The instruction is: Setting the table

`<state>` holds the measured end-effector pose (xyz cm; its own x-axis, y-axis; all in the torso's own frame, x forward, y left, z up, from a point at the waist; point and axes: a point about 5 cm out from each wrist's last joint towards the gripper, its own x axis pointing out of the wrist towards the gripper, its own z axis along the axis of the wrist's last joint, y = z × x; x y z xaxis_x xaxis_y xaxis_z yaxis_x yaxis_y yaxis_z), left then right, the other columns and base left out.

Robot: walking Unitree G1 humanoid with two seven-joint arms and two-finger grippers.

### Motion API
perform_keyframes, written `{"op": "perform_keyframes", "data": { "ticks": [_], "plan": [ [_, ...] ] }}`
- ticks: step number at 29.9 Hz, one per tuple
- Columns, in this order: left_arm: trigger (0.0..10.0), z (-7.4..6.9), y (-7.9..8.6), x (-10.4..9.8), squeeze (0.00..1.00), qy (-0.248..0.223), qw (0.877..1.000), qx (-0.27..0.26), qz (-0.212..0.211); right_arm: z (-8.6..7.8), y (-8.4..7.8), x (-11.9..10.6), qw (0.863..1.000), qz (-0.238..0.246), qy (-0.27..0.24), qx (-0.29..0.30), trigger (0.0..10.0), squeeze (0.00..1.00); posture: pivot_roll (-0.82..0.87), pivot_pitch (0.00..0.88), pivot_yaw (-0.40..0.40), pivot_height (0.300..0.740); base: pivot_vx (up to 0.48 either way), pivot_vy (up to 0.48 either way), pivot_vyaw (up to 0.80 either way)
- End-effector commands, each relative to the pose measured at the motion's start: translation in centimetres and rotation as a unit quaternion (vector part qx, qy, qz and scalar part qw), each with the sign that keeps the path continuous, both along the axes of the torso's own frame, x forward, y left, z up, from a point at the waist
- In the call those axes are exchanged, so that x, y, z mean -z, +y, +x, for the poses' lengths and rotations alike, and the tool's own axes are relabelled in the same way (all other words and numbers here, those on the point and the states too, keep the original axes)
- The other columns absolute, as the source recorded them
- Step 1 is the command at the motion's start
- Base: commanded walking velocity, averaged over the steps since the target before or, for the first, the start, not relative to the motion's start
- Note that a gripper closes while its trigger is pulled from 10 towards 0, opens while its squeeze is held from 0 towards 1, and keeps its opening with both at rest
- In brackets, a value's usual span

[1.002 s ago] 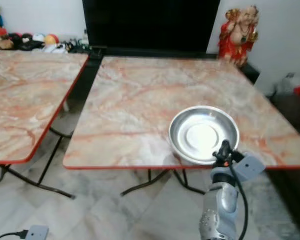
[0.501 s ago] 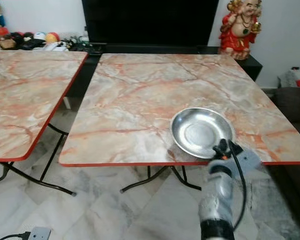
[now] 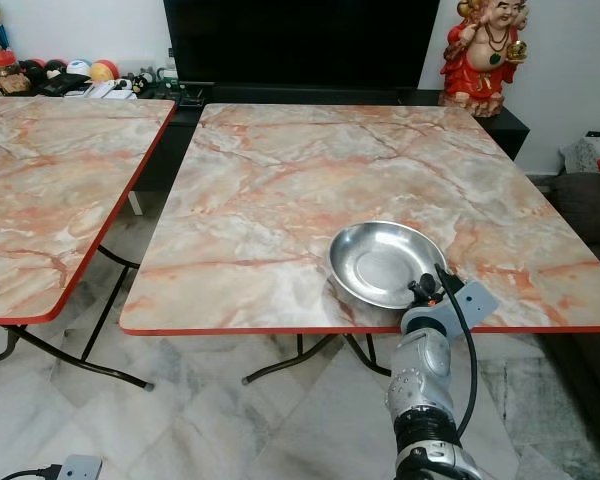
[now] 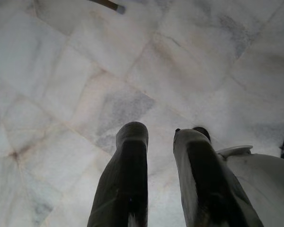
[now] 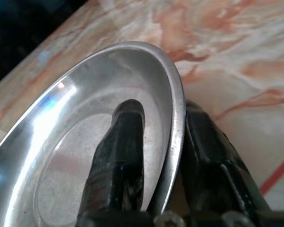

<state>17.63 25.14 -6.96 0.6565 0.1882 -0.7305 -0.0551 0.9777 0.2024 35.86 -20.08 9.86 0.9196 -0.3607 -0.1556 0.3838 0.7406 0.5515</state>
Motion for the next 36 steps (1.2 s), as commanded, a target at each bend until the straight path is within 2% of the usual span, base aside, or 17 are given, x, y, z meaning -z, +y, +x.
{"op": "perform_keyframes", "data": {
  "ticks": [1,9,10,11,12,14,15,16,17,36],
  "plan": [
    [10.0,-0.7,-0.1,0.4,0.0,0.007,1.0,-0.007,-0.005,0.3,0.1,-0.3,1.0,-0.004,-0.003,0.005,10.0,0.0,0.13,0.094,-0.053,0.74,0.0,0.0,0.0],
    [10.0,-1.0,0.1,0.4,0.0,0.009,1.0,-0.008,-0.003,0.2,-0.6,0.3,0.999,-0.001,0.029,0.025,10.0,0.0,0.14,0.097,-0.053,0.74,0.0,0.0,0.0],
    [10.0,-1.0,0.3,0.4,0.0,0.008,1.0,-0.009,-0.003,0.2,-0.7,0.4,0.999,0.01,0.029,0.031,10.0,0.61,0.15,0.104,-0.052,0.74,0.0,0.0,0.0],
    [10.0,-1.0,0.3,0.4,0.0,0.008,1.0,-0.009,-0.002,0.2,-0.7,0.4,0.999,0.012,0.031,0.032,10.0,0.83,0.15,0.105,-0.051,0.74,0.0,0.0,0.0],
    [10.0,-1.0,0.3,0.4,0.0,0.008,1.0,-0.009,-0.002,0.1,-0.8,0.5,0.999,0.011,0.033,0.037,10.0,0.91,0.15,0.105,-0.051,0.74,0.0,0.0,0.0],
    [10.0,-1.2,0.5,0.4,0.0,0.01,1.0,-0.008,0.0,0.0,-1.0,0.6,0.998,0.01,0.04,0.047,10.0,0.87,0.15,0.104,-0.049,0.74,0.0,0.0,0.0],
    [10.0,-1.1,0.5,0.3,0.0,0.009,1.0,-0.008,0.0,0.1,-1.1,0.6,0.998,0.01,0.041,0.047,10.0,0.3,0.15,0.104,-0.049,0.74,0.0,0.0,0.0],
    [10.0,-1.1,0.5,0.3,0.0,0.009,1.0,-0.008,0.0,0.1,-1.1,0.6,0.998,0.01,0.041,0.047,10.0,0.3,0.15,0.104,-0.049,0.74,0.0,0.0,0.0],
    [10.0,-1.1,0.5,0.3,0.0,0.008,1.0,-0.007,0.0,0.1,-1.1,0.6,0.998,0.01,0.041,0.047,10.0,0.0,0.15,0.103,-0.048,0.74,0.0,0.0,0.0],
    [10.0,-1.1,0.3,0.4,0.0,0.007,1.0,-0.005,-0.003,0.6,-2.2,-1.3,0.997,-0.019,-0.004,0.069,10.0,0.0,0.16,0.092,-0.049,0.74,0.0,0.0,0.0]
  ]
}}
